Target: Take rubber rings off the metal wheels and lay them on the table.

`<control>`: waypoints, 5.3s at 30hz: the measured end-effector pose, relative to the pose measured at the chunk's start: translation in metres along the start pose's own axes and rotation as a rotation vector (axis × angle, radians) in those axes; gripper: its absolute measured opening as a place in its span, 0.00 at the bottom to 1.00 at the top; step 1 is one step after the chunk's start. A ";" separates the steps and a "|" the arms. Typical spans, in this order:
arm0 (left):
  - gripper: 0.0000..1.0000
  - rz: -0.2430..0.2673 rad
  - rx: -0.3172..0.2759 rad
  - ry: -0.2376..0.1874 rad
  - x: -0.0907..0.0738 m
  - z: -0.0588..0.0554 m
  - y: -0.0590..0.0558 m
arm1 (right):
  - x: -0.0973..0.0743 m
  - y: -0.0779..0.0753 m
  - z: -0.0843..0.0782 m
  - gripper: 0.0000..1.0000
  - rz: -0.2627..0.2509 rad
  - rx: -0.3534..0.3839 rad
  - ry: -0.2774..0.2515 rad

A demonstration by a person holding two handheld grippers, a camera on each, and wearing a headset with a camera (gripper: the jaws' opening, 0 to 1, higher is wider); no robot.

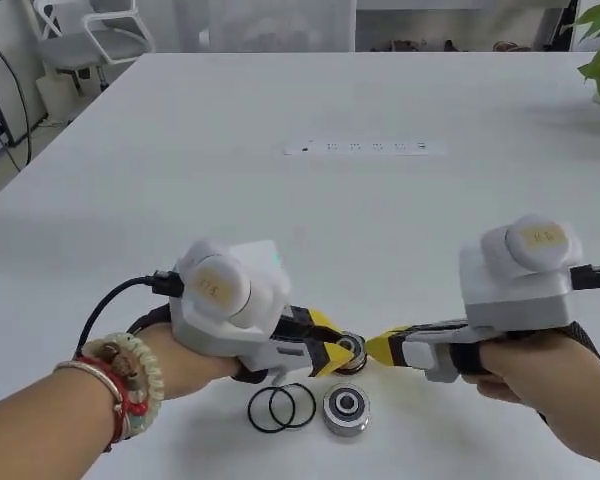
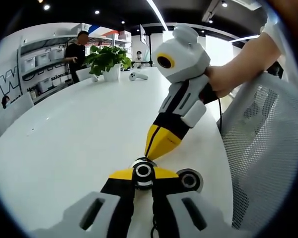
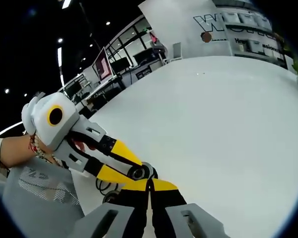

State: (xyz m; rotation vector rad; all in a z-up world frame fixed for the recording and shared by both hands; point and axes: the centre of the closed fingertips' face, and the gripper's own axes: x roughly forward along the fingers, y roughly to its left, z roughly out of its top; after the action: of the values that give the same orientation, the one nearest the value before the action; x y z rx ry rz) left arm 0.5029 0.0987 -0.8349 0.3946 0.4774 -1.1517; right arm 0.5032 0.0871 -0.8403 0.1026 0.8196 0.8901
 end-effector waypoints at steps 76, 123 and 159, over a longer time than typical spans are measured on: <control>0.30 -0.045 0.046 0.017 -0.021 0.032 -0.006 | -0.003 0.009 0.008 0.00 0.040 0.035 -0.024; 0.66 0.187 0.018 0.027 -0.194 0.005 -0.004 | -0.001 0.058 0.020 0.00 0.167 -0.006 -0.044; 0.75 0.227 -0.236 -0.045 -0.182 -0.044 -0.036 | 0.019 0.082 -0.022 0.00 0.205 -0.187 0.108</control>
State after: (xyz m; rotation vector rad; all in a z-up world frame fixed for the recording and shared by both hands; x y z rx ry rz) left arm 0.4030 0.2496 -0.7735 0.2106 0.5092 -0.8717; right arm 0.4424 0.1484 -0.8344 -0.0257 0.8319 1.1695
